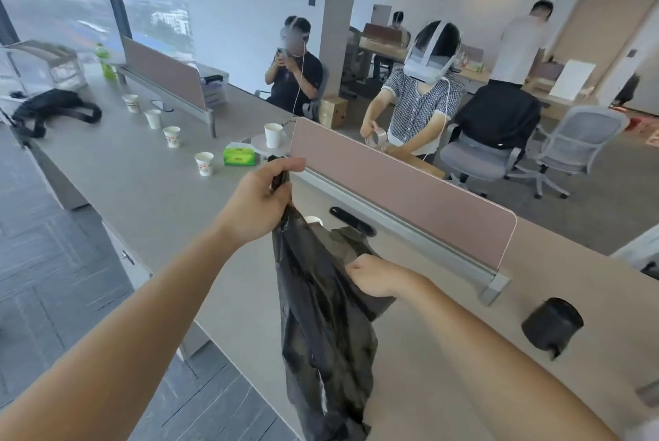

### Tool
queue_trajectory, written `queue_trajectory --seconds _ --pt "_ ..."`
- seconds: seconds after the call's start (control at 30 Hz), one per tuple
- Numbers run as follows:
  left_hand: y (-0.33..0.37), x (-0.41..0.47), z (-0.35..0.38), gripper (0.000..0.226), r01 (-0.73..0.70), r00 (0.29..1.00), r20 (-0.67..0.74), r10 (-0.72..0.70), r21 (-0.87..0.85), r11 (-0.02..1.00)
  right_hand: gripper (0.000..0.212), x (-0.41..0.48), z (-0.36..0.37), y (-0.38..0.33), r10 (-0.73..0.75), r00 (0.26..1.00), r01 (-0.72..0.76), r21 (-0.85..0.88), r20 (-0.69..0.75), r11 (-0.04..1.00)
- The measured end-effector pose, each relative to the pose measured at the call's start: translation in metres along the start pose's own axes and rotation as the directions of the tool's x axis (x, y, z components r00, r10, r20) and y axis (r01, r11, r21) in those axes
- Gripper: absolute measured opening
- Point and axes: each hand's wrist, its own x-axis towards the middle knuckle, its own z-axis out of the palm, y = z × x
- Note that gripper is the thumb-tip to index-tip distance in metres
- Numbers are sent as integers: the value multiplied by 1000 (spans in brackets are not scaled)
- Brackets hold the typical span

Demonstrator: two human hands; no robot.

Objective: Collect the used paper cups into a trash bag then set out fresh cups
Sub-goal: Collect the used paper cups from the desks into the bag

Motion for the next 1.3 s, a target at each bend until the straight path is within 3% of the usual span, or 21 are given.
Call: queue_trajectory --seconds 0.13,0.23,0.3,0.43,0.53,0.7,0.83,0.93,1.0,1.1,1.2,1.3 --pt "-9 4 -43 39 -6 981 -195 4 -13 1000 52 11 -2 -20 30 994 -45 -148 -102 988" --pt "-15 8 -78 41 -23 938 -346 6 -44 999 54 24 -3 -37 -21 993 2 -164 -119 986" --pt "-19 13 -99 38 -33 922 -388 3 -71 997 45 33 -2 -53 -87 984 67 -129 -155 989" --pt "-30 32 -135 38 -25 893 -451 15 -15 1000 63 63 3 -94 -154 952 171 40 -266 984" --pt "-41 53 -155 36 -27 872 -487 48 50 998 64 98 10 -119 -152 923 224 173 -355 959" --pt "-57 107 -167 33 -30 883 -465 69 91 995 44 167 1 -143 -123 870 295 304 -477 906" --pt "-89 167 -164 27 1 896 -440 48 112 994 45 233 -21 -134 -105 890 280 350 -444 894" --pt "-130 211 -144 24 94 948 -315 -41 154 984 19 282 -31 -115 -96 941 196 293 -324 936" --pt "-161 230 -123 24 142 974 -204 -99 207 968 26 313 -28 -97 -118 949 195 250 -292 948" --pt "-200 249 -99 23 211 976 -107 -191 217 953 29 341 -21 -75 -128 933 253 358 -338 899" --pt "-227 260 -89 22 266 964 -46 -263 252 931 34 359 -20 -52 101 854 239 555 -511 797" --pt "-243 269 -89 22 309 948 -7 -317 254 917 30 379 -14 -25 231 825 46 469 -516 882"
